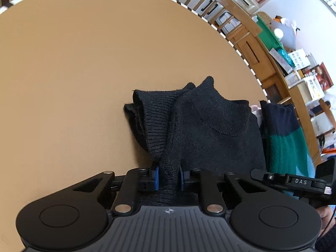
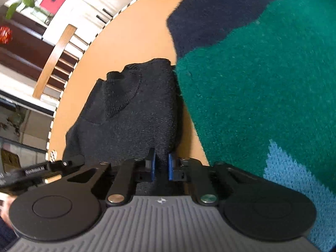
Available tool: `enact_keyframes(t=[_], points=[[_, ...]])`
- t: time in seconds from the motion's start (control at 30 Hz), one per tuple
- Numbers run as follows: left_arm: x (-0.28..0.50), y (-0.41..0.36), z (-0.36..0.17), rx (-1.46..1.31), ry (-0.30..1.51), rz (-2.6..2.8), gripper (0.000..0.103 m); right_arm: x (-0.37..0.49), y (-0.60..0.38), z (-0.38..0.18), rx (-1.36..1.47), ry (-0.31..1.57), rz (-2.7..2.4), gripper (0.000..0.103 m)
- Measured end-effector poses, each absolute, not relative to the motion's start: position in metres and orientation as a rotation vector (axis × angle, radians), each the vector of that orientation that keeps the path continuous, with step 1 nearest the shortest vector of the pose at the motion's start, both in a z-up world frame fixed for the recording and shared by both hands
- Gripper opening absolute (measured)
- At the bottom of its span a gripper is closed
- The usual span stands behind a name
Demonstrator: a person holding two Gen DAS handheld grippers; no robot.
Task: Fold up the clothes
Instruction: 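Lift the bundle with both grippers and carry it onto the clothes stack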
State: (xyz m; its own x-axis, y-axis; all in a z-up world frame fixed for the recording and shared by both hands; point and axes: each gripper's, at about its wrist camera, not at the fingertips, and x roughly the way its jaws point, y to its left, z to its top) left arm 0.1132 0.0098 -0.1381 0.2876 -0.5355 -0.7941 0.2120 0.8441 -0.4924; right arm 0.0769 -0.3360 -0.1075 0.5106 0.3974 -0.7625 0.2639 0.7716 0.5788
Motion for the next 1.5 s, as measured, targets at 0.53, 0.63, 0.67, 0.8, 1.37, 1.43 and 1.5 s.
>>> enact_keyframes(t=[0.53, 0.63, 0.67, 0.8, 1.37, 1.43, 1.5], points=[[0.106, 0.017, -0.106, -0.412, 1.133, -0.537, 0.016, 0.068, -0.326, -0.069, 0.724, 0.966, 0.098, 0.008], [0.106, 0.016, -0.091, -0.42, 1.11, -0.564, 0.015, 0.066, -0.322, -0.052, 0.721, 0.922, 0.121, 0.008], [0.105, 0.015, -0.085, -0.418, 1.1, -0.573, 0.015, 0.065, -0.32, -0.045, 0.717, 0.908, 0.128, 0.008], [0.107, 0.01, -0.057, -0.385, 1.063, -0.62, 0.015, 0.061, -0.32, -0.022, 0.728, 0.86, 0.146, 0.008], [0.127, -0.09, 0.078, -0.145, 0.938, -0.98, 0.015, 0.005, -0.361, 0.101, 0.721, 0.631, -0.023, 0.008], [0.132, -0.116, 0.086, -0.114, 0.932, -1.056, 0.015, -0.009, -0.367, 0.112, 0.713, 0.603, -0.098, 0.008], [0.137, -0.146, 0.09, -0.075, 0.93, -1.13, 0.015, -0.025, -0.373, 0.12, 0.712, 0.573, -0.179, 0.008]])
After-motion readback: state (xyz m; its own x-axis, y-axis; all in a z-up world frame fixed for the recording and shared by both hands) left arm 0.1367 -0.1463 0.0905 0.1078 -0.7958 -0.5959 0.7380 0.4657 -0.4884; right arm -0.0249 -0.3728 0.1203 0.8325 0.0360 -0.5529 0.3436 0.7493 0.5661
